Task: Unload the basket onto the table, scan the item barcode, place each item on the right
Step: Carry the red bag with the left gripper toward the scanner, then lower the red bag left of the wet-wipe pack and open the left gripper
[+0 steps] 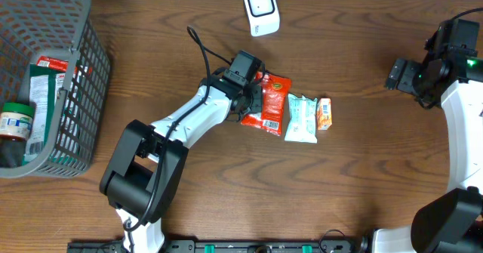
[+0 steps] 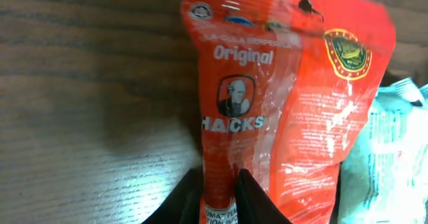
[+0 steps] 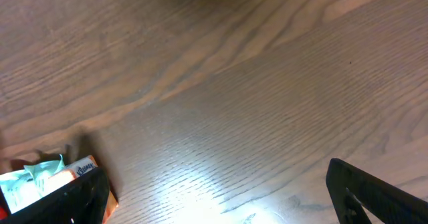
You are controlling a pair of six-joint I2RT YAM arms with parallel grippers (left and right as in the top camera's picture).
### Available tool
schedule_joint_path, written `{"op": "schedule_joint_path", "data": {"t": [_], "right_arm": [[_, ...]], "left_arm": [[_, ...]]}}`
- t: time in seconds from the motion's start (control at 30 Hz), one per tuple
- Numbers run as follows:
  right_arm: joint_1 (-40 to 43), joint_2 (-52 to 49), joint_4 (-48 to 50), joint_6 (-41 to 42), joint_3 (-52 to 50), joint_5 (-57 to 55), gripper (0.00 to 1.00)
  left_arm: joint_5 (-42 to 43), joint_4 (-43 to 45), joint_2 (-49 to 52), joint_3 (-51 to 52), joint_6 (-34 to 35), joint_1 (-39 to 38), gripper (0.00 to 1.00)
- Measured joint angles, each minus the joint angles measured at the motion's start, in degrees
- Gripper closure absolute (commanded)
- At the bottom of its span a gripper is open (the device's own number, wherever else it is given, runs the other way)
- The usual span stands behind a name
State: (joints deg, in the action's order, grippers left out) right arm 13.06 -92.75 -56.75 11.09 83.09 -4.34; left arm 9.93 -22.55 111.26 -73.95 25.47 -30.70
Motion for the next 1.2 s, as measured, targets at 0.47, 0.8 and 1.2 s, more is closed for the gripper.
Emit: {"op": "schedule_joint_path", "data": {"t": [0.47, 0.8, 1.2], "right_arm": [[0.0, 0.0, 0.0, 0.0, 0.0, 0.0, 0.01], [0.0, 0.0, 0.0, 0.0, 0.0, 0.0, 0.01], [0.0, 0.0, 0.0, 0.0, 0.0, 0.0, 0.01]], "left_arm": [[-2.8, -3.3, -1.4, 1.1, -4.3, -4.6, 0.7], [-7.7, 0.9, -9.1, -1.1, -4.9, -4.6, 0.93], [-8.2, 6.1, 0.9, -1.1, -4.3, -4.9, 0.92]]}}
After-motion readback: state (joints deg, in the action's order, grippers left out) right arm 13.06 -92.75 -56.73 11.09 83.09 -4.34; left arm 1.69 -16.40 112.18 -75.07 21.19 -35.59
